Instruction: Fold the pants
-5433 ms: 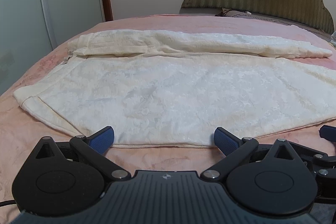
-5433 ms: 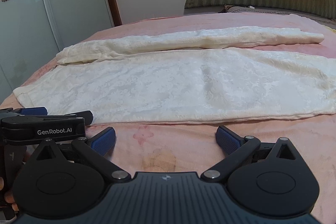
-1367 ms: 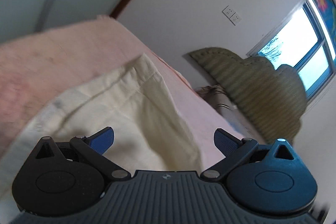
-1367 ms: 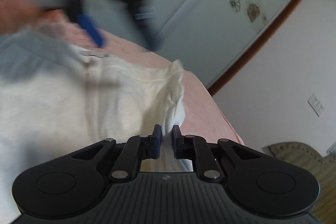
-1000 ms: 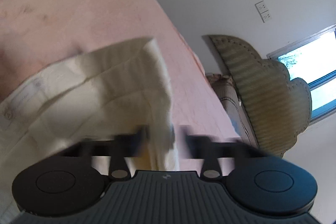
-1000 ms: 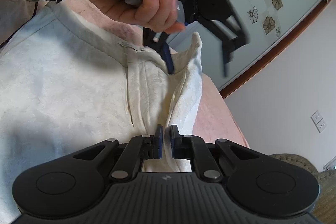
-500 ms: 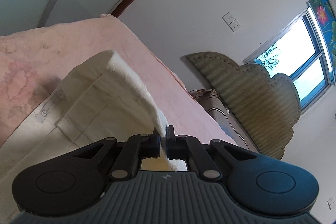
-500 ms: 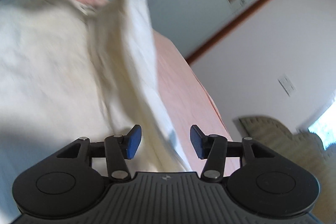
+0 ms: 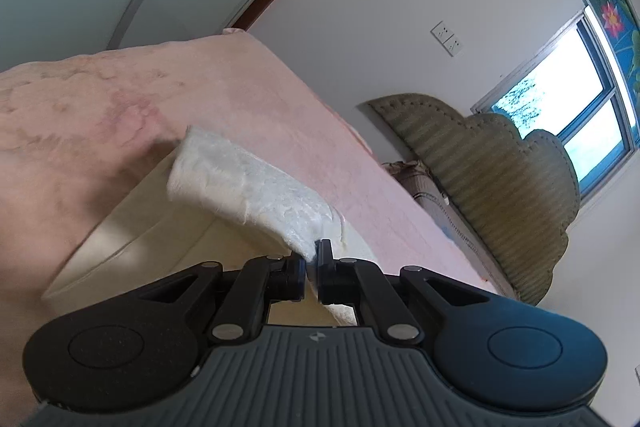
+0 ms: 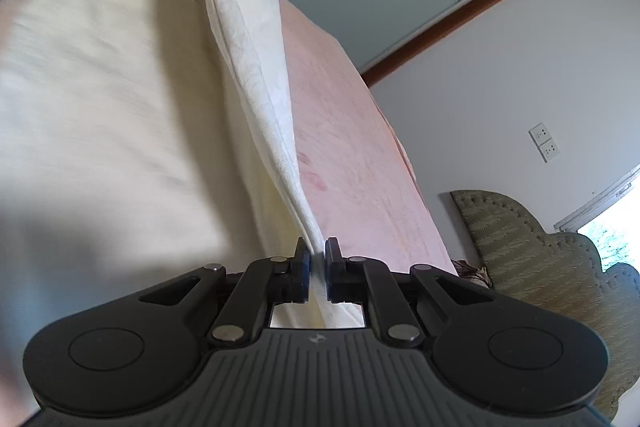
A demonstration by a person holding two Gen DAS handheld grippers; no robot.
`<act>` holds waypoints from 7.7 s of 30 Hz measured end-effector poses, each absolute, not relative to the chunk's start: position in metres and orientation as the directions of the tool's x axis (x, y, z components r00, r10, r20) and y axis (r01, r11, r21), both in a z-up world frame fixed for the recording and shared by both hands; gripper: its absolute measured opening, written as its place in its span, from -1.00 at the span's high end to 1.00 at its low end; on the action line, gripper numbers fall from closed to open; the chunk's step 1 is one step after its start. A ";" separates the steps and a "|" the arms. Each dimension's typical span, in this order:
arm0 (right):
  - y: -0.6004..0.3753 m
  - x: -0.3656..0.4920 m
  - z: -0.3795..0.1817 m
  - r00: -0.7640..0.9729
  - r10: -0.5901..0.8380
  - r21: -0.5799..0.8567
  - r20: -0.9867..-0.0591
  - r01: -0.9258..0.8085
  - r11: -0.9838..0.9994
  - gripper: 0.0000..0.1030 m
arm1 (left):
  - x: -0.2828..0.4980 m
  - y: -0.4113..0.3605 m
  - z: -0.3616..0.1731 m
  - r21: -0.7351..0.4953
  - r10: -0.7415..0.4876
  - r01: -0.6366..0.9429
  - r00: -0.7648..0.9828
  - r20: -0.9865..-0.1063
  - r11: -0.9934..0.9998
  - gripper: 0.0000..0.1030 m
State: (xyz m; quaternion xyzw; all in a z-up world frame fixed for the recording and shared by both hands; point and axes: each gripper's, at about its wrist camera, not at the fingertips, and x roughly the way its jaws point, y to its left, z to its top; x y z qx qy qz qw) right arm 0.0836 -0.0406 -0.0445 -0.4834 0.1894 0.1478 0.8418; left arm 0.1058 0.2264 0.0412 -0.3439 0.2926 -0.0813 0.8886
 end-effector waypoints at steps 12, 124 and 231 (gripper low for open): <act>-0.037 0.000 -0.066 0.789 0.162 -0.644 -0.592 -0.585 0.494 0.90 | 0.050 0.224 0.017 -0.482 -0.230 -0.107 0.777 -0.586 0.869 0.92; -0.413 0.106 -0.030 0.877 0.020 0.658 -0.481 0.345 0.669 -0.26 | 0.038 -0.142 -0.057 -0.049 -0.655 0.789 0.472 -0.590 0.612 -0.85; -0.459 -0.025 -0.019 0.791 -0.282 0.169 -0.543 0.431 0.886 0.07 | 0.063 -0.168 -0.013 0.050 -0.591 0.734 0.583 -0.558 0.677 -0.51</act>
